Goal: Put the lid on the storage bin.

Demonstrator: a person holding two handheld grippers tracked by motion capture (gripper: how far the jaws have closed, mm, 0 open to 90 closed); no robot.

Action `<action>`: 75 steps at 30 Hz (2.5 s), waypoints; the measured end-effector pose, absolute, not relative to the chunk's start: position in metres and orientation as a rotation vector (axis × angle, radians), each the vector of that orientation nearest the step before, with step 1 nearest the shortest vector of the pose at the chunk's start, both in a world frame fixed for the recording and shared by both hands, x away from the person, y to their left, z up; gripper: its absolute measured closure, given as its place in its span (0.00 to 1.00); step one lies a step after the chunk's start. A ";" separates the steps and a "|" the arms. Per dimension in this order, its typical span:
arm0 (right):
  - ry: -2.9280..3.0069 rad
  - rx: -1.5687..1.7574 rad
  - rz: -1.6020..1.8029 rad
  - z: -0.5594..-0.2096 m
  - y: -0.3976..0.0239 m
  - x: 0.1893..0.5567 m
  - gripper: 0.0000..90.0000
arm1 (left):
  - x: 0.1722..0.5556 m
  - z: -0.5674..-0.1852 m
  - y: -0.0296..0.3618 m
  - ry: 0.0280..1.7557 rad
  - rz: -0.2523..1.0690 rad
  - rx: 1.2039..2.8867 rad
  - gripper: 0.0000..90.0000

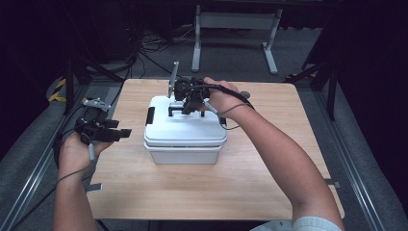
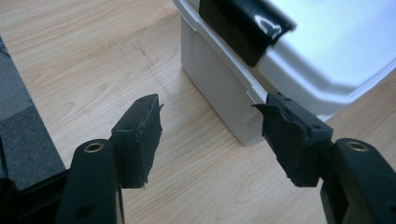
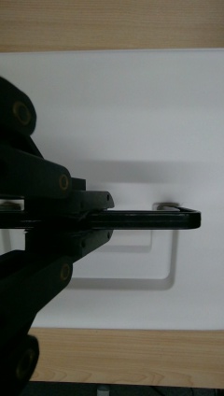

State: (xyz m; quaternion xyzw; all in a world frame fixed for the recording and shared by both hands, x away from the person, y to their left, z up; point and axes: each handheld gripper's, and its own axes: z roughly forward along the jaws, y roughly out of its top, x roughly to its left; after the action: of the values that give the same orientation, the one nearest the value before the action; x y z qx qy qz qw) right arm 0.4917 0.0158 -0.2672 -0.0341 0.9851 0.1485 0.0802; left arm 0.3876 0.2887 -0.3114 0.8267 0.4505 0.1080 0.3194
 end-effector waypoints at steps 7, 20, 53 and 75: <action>2.956 -0.093 0.420 -0.275 0.023 0.492 0.93 | 0.388 -0.312 0.288 1.181 0.281 2.174 0.42; 2.946 -0.073 0.381 -0.279 0.028 0.484 0.93 | 0.385 -0.312 0.293 1.183 0.273 2.171 0.42; 2.957 -0.030 0.352 -0.281 0.028 0.479 0.93 | 0.373 -0.312 0.302 1.202 0.285 2.151 0.42; 2.955 0.102 0.613 -0.264 0.004 0.477 0.67 | 0.371 -0.312 0.303 1.204 0.286 2.147 0.42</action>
State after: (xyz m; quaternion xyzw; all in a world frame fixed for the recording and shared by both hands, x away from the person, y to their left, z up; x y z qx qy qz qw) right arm 0.4768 0.0035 -0.2644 0.0336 0.9767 0.2028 0.0610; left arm 0.3707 0.3033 -0.3117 0.8191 0.4595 0.1091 0.3256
